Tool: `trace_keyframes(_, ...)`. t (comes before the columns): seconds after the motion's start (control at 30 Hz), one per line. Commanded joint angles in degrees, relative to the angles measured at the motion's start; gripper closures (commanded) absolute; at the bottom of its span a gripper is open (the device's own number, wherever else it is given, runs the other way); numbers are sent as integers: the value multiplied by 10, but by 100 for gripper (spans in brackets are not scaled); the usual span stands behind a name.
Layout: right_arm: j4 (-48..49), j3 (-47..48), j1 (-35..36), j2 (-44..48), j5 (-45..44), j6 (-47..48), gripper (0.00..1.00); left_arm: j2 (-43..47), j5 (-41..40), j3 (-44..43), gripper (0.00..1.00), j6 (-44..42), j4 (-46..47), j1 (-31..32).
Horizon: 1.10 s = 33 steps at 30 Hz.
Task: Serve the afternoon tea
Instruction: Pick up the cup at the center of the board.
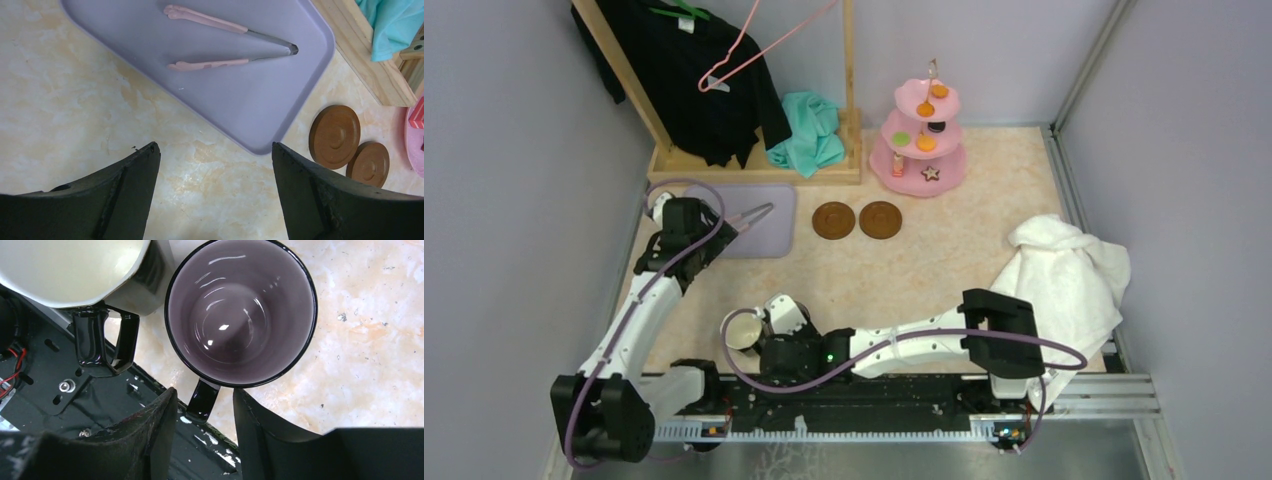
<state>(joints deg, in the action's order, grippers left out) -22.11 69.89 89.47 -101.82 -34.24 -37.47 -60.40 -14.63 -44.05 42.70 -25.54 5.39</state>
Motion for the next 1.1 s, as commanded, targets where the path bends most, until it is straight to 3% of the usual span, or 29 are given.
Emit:
trace_keyframes(0.0, 23, 30, -1, -17, -9, -14, 55, 12, 29, 8, 13, -19, 22, -17)
trace_keyframes(0.63, 104, -38, -46, -28, 27, -10, 61, 5, 56, 19, 14, -22, 33, -47)
trace_keyframes(0.9, 125, -53, -48, -27, 27, 2, 77, 4, 59, 20, 14, -16, 34, -49)
trace_keyframes(1.07, 134, -66, -48, -18, 24, 6, 97, 3, 58, 18, 14, -13, 33, -51)
